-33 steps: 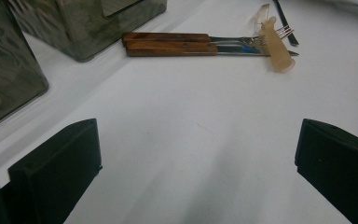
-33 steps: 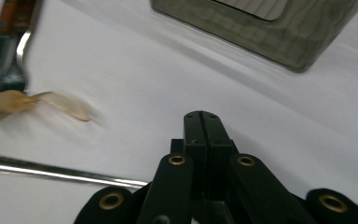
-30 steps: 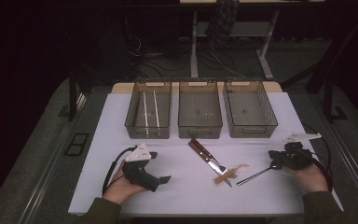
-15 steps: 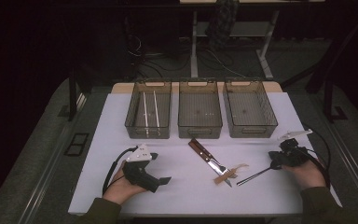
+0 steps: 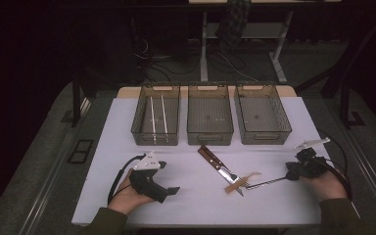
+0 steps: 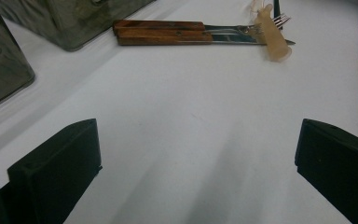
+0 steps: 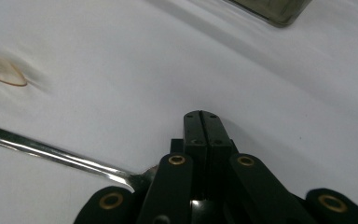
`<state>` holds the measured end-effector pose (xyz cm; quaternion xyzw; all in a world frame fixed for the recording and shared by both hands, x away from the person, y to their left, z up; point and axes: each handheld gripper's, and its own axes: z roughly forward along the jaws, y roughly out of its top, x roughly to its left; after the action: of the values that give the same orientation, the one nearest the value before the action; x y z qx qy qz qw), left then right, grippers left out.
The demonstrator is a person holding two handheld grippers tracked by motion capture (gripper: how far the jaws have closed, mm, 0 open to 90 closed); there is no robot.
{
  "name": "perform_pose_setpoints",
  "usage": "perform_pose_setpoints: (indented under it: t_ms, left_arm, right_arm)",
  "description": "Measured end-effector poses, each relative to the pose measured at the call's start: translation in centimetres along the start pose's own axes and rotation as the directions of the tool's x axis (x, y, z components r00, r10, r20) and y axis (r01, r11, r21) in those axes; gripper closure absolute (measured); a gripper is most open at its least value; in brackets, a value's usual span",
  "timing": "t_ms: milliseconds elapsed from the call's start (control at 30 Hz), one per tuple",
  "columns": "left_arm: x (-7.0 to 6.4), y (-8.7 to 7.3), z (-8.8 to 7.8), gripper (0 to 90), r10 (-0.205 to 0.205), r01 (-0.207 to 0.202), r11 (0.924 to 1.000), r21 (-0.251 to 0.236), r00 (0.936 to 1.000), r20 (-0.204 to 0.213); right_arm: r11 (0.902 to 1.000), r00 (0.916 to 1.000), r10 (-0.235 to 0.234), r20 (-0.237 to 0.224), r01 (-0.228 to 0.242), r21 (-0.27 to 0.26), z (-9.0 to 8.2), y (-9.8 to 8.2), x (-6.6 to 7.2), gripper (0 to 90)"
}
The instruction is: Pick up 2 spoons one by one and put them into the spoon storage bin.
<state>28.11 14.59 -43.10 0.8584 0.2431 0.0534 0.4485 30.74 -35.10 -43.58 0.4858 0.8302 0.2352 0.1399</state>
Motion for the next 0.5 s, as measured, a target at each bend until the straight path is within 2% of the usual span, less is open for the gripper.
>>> perform_pose_setpoints:
  t_ms: [500]
  left_arm:
    - [-0.1, 0.0, 0.0, 0.0, 0.000, 0.000, 1.0000, 0.007, 1.0000, 0.008]
  right_arm:
    - [0.9997, 0.9999, -0.008, -0.011, 0.008, 0.024, -1.1, -1.3, 0.7, 89.3]
